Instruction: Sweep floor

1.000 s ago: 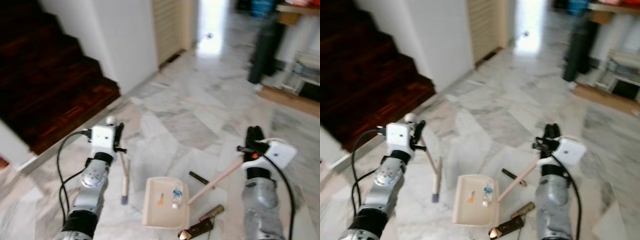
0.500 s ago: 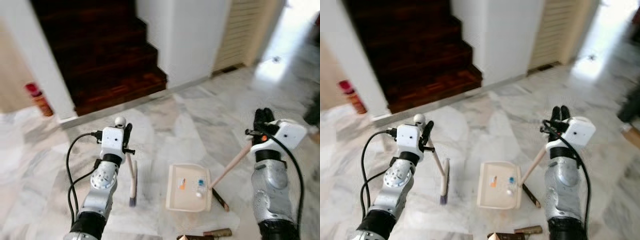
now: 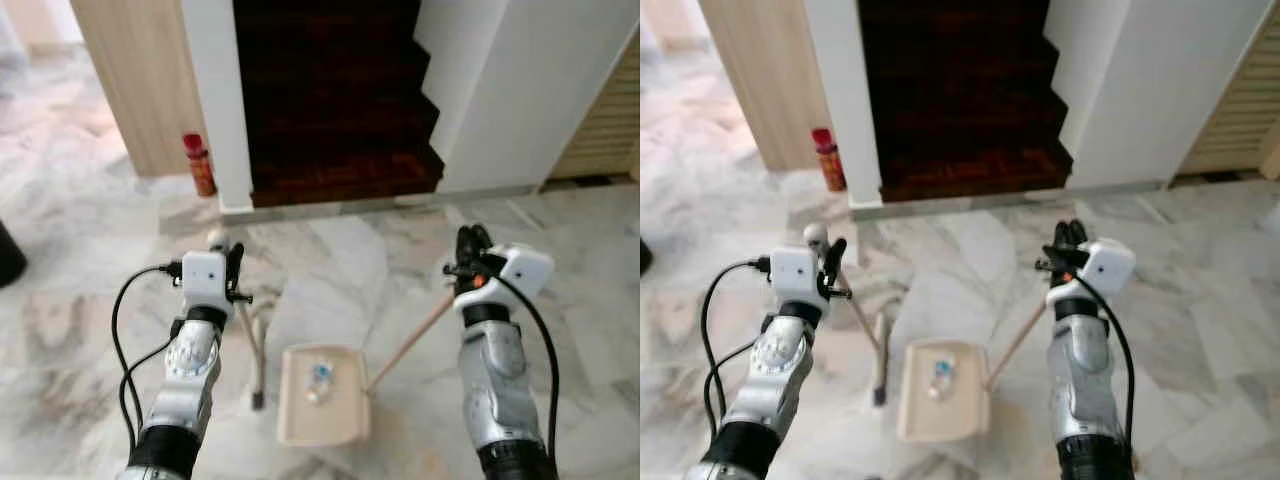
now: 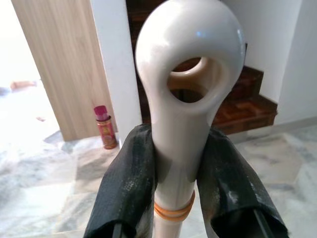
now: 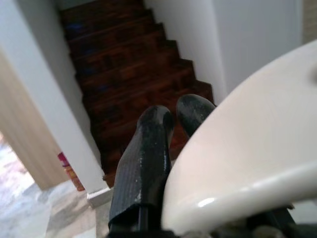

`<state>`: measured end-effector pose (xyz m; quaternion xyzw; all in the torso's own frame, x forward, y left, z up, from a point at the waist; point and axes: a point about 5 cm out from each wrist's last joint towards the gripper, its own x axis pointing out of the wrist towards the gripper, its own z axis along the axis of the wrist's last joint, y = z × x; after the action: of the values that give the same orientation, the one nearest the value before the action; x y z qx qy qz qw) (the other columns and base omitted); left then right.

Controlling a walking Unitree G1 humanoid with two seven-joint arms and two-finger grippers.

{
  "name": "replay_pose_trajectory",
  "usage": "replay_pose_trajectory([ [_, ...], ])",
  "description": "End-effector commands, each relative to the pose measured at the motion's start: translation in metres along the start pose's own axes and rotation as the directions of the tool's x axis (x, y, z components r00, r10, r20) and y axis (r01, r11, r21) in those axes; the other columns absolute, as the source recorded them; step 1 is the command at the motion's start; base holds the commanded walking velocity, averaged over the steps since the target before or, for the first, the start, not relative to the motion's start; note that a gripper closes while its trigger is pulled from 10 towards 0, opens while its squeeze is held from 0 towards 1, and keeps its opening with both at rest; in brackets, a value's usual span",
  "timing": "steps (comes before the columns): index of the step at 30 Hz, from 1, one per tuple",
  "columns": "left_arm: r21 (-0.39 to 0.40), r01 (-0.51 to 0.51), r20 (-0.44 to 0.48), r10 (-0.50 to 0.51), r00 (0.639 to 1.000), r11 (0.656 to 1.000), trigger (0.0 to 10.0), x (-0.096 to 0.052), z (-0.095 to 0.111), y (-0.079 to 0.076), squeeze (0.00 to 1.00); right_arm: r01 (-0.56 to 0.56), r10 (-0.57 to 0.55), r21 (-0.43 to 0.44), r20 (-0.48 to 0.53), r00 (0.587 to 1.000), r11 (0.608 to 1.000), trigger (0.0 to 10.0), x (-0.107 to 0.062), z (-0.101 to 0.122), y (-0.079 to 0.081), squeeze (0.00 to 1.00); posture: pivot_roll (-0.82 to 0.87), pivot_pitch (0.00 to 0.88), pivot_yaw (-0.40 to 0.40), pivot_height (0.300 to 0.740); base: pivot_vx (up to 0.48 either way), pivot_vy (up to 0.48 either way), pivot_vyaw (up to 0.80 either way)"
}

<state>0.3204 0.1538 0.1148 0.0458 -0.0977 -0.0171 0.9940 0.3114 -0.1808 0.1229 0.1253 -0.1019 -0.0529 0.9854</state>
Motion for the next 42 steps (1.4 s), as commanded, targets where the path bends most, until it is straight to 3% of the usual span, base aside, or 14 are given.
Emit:
replay_pose_trajectory([
  [1,-0.003,0.041,0.069,-0.040,0.997,0.999,10.0,0.007,0.017,-0.010,0.00,0.049,-0.049,0.012,0.074,0.996,0.999,10.0,0.000,0.016,-0.012,0.00,-0.06,0.000,0.016,0.740,0.000,0.000,0.00],
  [7,0.005,0.059,0.083,-0.059,0.995,0.998,10.0,0.009,0.023,-0.013,0.00,0.102,-0.109,0.095,0.068,0.992,0.990,10.0,-0.003,0.015,-0.017,0.00,-0.05,0.000,0.041,0.740,0.000,0.000,0.00],
  [23,0.016,0.005,0.082,-0.006,0.997,1.000,10.0,0.000,0.024,0.000,0.00,0.036,-0.040,0.120,0.025,0.999,0.992,10.0,0.003,0.006,0.003,0.00,0.01,0.000,-0.005,0.740,0.000,0.000,0.00],
  [42,0.006,0.013,0.069,-0.014,0.997,1.000,10.0,-0.001,0.023,-0.004,0.00,0.040,-0.045,0.123,0.038,0.998,0.992,10.0,0.003,0.008,0.001,0.00,0.01,0.000,0.003,0.740,0.000,0.241,0.00],
])
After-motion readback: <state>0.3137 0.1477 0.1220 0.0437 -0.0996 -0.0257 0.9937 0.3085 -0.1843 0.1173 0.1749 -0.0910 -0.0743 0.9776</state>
